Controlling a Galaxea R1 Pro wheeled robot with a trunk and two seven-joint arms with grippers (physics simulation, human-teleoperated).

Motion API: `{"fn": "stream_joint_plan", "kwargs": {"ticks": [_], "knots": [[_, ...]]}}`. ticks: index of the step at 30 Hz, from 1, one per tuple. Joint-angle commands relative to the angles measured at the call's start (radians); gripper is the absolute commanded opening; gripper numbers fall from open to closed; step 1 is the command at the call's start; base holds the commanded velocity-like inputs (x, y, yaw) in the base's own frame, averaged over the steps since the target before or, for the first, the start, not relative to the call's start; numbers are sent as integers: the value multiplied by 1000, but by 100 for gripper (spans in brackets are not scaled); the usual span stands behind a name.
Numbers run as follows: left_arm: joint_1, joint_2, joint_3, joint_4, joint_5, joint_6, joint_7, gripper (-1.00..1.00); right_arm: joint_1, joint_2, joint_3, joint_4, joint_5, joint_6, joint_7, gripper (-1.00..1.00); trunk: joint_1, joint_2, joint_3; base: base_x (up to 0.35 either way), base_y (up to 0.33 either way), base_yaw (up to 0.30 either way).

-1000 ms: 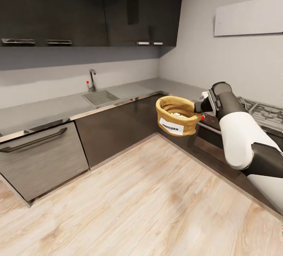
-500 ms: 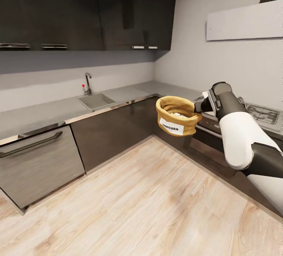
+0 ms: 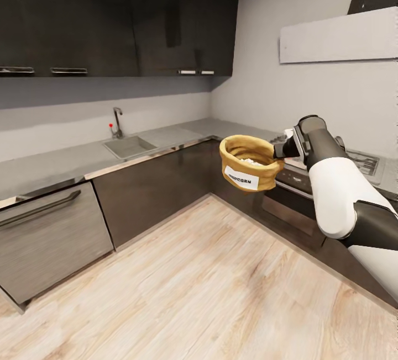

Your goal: In the kitchen, take the popcorn bag from the countertop, put it into the microwave, and heat it until the popcorn is cooked so the cooked popcorn ends up inside the bag.

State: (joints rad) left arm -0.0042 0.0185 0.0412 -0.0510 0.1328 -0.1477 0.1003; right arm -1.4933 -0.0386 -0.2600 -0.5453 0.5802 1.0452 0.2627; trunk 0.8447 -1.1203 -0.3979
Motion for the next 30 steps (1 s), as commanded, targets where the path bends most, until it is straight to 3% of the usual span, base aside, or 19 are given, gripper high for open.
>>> {"fn": "stream_joint_plan", "kwargs": {"ticks": [1, 17, 30], "knots": [[0, 0, 3, 0, 5, -3, -1, 100, -1, 0, -4, -1, 10, 2, 9, -100, 0, -1, 0, 0, 0, -95], [0, 0, 3, 0, 5, -3, -1, 100, -1, 2, -4, 0, 10, 2, 9, -100, 0, -1, 25, 0, 0, -95], [0, 0, 3, 0, 5, -3, -1, 100, -1, 0, -4, 10, 8, 2, 11, -100, 0, -1, 27, 0, 0, -7]]}}
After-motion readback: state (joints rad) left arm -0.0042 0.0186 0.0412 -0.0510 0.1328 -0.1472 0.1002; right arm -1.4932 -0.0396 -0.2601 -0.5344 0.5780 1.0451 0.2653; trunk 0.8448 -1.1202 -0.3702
